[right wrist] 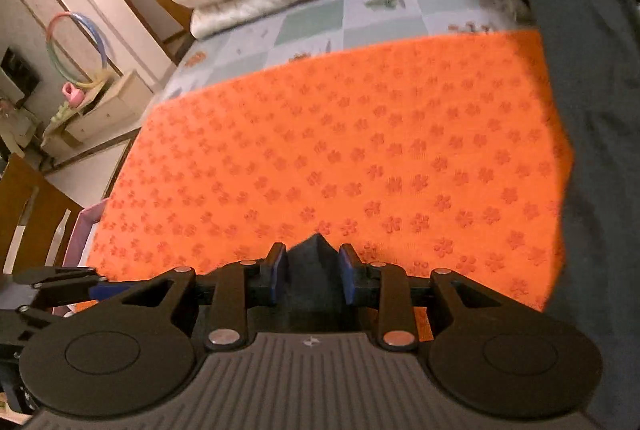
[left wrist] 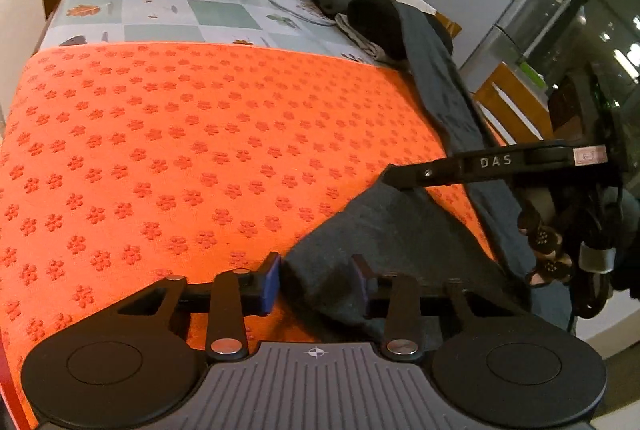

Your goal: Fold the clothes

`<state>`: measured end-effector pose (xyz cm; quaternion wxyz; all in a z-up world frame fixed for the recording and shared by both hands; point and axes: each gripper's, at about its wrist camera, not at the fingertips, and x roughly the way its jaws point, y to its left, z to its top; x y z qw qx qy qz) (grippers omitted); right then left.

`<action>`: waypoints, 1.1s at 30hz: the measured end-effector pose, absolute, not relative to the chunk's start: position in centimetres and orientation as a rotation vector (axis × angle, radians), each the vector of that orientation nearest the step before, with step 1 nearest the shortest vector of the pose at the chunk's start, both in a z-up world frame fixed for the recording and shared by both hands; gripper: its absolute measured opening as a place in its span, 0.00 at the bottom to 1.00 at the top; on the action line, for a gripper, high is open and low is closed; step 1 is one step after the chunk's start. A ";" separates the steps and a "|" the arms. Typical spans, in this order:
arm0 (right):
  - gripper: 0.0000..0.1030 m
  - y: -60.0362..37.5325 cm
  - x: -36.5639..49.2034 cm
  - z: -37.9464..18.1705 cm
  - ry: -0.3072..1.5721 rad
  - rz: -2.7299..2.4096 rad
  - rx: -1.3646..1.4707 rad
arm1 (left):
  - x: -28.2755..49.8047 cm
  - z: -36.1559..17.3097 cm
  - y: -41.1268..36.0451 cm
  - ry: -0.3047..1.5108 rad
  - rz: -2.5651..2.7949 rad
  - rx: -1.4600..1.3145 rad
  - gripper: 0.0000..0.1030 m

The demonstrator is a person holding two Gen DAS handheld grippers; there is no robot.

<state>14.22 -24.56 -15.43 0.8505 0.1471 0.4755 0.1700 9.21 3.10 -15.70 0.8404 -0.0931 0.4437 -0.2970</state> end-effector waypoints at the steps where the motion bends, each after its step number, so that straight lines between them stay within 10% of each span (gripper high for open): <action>1: 0.10 -24.9 14.2 -15.5 0.995 0.355 0.337 | 9.2 -15.5 3.3 0.932 -0.626 -0.210 0.14; 17: 0.02 -29.8 14.5 -5.9 0.712 0.241 0.428 | 13.7 -6.2 0.8 0.751 -0.625 -0.235 0.04; 28: 0.03 -28.7 20.6 -13.1 0.844 0.216 0.316 | 18.4 -12.6 -1.4 0.875 -0.567 -0.143 0.04; 31: 0.06 -28.4 20.6 -14.6 0.865 0.224 0.292 | 18.8 -13.8 -1.3 0.893 -0.546 -0.133 0.06; 33: 0.15 -28.4 20.4 -14.5 0.860 0.220 0.273 | 18.9 -14.0 -1.0 0.891 -0.530 -0.145 0.26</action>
